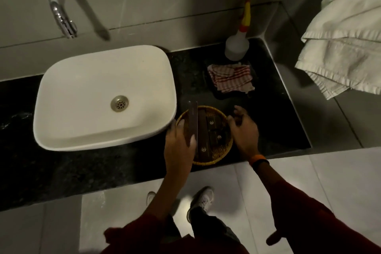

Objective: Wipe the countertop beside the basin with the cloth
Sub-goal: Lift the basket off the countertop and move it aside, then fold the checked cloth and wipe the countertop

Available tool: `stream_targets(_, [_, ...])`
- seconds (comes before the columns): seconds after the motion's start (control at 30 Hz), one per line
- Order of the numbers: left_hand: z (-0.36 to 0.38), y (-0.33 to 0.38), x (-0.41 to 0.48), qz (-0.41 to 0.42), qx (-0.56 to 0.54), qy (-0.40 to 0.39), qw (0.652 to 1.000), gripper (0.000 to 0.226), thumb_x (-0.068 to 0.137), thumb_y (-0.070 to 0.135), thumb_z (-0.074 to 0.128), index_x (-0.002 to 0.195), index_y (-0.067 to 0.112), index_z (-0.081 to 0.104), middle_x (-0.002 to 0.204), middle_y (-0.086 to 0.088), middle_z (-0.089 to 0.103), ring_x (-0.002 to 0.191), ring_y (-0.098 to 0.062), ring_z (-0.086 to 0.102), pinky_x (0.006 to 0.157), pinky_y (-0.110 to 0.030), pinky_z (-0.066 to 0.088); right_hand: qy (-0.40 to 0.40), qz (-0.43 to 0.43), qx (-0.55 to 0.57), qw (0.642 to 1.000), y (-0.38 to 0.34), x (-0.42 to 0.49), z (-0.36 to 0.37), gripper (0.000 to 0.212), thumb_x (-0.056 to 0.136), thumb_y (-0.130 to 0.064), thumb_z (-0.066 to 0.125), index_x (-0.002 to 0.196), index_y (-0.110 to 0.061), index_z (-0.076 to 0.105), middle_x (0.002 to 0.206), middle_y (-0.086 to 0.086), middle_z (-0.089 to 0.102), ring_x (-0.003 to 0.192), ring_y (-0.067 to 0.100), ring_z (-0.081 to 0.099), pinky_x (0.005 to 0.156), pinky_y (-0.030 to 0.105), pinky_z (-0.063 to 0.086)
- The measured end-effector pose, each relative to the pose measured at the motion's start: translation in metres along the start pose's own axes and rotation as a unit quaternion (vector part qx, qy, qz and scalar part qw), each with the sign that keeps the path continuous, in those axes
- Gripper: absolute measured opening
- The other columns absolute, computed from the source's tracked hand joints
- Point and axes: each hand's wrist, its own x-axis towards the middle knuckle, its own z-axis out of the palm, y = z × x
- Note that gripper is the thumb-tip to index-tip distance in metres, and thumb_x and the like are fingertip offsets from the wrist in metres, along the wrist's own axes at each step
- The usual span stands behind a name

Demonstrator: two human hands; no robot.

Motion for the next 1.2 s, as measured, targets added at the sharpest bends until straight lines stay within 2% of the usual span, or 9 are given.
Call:
stream_targets(0.17, [0.031,0.054,0.071,0.066,-0.028,0.004,0.997,0.047,0.095,0.021,0.061,0.141,0.013,0.053,0.140,-0.011,0.060,0.135,-0.028,0.050,0.111,-0.039,0.043,0.051,-0.018,-0.060,0.997,-0.010,0.088,-0.016,0.029,0.101,-0.028,0.055,0.125,-0.016,0.063,0.124,0.010,0.069,0.116,0.030,0.065,0.096,0.042,0.054])
stream_targets(0.3, [0.070,0.088,0.179,0.094,0.046,-0.064,0.992,0.044,0.098,0.014,0.053,0.142,0.010,0.053,0.139,-0.014,0.060,0.132,-0.033,0.050,0.113,-0.040,0.035,0.004,0.001,-0.136,0.991,-0.015,0.166,-0.018,0.053,0.095,-0.032,0.061,0.143,-0.015,0.050,0.145,0.017,0.056,0.136,0.040,0.050,0.111,0.052,0.044])
stream_targets(0.47, [0.106,0.107,0.267,0.051,0.190,-0.155,0.968,0.080,0.091,0.031,0.066,0.156,0.012,0.025,0.154,-0.018,0.041,0.143,-0.041,0.030,0.117,-0.053,0.026,-0.026,0.051,-0.195,0.979,-0.014,0.211,-0.011,0.062,0.089,-0.036,0.066,0.144,-0.015,0.048,0.148,0.016,0.053,0.139,0.040,0.048,0.115,0.057,0.038])
stream_targets(0.63, [0.115,0.105,0.289,0.024,0.189,-0.183,0.964,0.047,0.086,0.034,0.072,0.125,0.014,0.057,0.135,-0.019,0.059,0.136,-0.038,0.044,0.117,-0.054,0.024,-0.032,0.049,-0.120,0.991,-0.012,0.224,-0.011,0.031,0.091,-0.028,0.066,0.114,-0.007,0.071,0.122,0.018,0.071,0.113,0.037,0.067,0.097,0.043,0.055])
stream_targets(0.73, [0.097,0.109,0.280,0.041,0.111,-0.192,0.974,0.032,0.082,0.040,0.076,0.099,0.021,0.058,0.125,-0.012,0.065,0.128,-0.032,0.053,0.116,-0.052,0.027,-0.014,0.039,-0.010,0.999,-0.020,0.214,-0.017,0.023,0.087,-0.020,0.073,0.100,-0.001,0.075,0.108,0.020,0.076,0.096,0.029,0.070,0.078,0.031,0.052])
stream_targets(0.83, [0.063,0.109,0.261,0.046,-0.038,-0.204,0.977,0.023,0.082,0.034,0.079,0.081,0.026,0.057,0.107,-0.007,0.070,0.112,-0.026,0.065,0.104,-0.039,0.048,-0.004,0.060,0.123,0.991,-0.037,0.191,-0.029,0.021,0.088,-0.016,0.070,0.104,-0.003,0.073,0.107,0.017,0.075,0.095,0.026,0.071,0.088,0.039,0.060])
stream_targets(0.97, [-0.002,0.098,0.215,0.065,-0.244,-0.185,0.950,0.022,0.082,0.014,0.081,0.095,0.021,0.066,0.094,0.001,0.070,0.091,-0.012,0.066,0.084,-0.030,0.054,-0.029,0.061,0.256,0.964,-0.076,0.142,-0.039,0.029,0.092,-0.012,0.065,0.121,-0.009,0.071,0.106,0.006,0.076,0.093,0.016,0.074,0.080,0.032,0.060])
stream_targets(1.1, [-0.069,0.060,0.154,0.060,-0.370,-0.149,0.915,0.028,0.086,0.004,0.074,0.108,0.020,0.068,0.093,0.008,0.074,0.084,0.001,0.070,0.073,-0.016,0.058,-0.071,0.050,0.288,0.954,-0.114,0.073,-0.021,0.035,0.092,0.002,0.059,0.126,0.003,0.062,0.122,0.029,0.069,0.114,0.045,0.067,0.097,0.054,0.057])
stream_targets(1.2, [-0.118,0.009,0.121,0.011,-0.402,-0.117,0.908,0.031,0.087,-0.004,0.069,0.112,0.014,0.066,0.097,0.003,0.075,0.087,-0.005,0.071,0.073,-0.020,0.058,-0.117,0.036,0.308,0.943,-0.145,0.012,0.014,0.042,0.087,0.002,0.064,0.128,0.005,0.058,0.122,0.032,0.068,0.116,0.048,0.065,0.100,0.058,0.053])
